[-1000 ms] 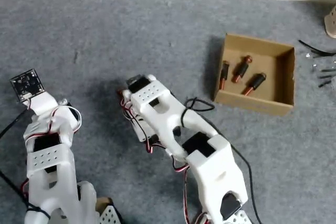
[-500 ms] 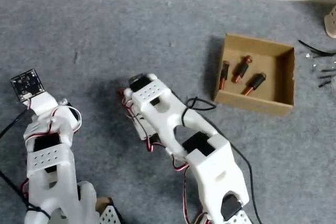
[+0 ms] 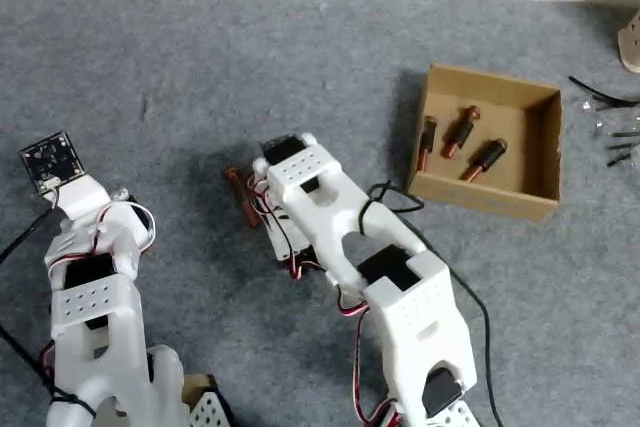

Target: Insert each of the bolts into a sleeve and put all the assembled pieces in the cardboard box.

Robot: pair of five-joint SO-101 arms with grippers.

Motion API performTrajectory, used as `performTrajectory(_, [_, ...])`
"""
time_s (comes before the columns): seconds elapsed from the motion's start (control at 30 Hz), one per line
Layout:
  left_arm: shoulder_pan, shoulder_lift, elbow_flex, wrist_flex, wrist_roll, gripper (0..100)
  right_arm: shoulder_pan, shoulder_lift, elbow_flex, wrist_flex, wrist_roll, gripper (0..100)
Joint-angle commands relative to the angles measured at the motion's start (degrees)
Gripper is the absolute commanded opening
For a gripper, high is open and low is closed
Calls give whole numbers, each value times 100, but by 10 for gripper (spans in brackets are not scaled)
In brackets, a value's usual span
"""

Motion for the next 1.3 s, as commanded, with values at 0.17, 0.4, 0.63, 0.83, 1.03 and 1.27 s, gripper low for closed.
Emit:
performTrajectory(0.17, [-31, -127, -84, -123, 53, 5, 760, -1807, 1218, -725, -18, 5])
performTrajectory(0.4, [-31, -127, -84, -123, 53, 5, 637, -2009, 1657, -1130, -18, 5])
performTrajectory(0.63, [-22, -127, -75, -123, 53, 5, 743, -1982, 1684, -1332, -18, 5])
performTrajectory(0.83, [66, -127, -75, -123, 53, 5, 681, -2000, 1675, -1297, 0, 9])
performTrajectory(1.03, [66, -127, -75, -123, 53, 5, 22, -2044, 1657, -1015, 949, 9])
performTrajectory(1.27, [66, -127, -75, -123, 53, 5, -154, -2026, 1657, -1182, 985, 43])
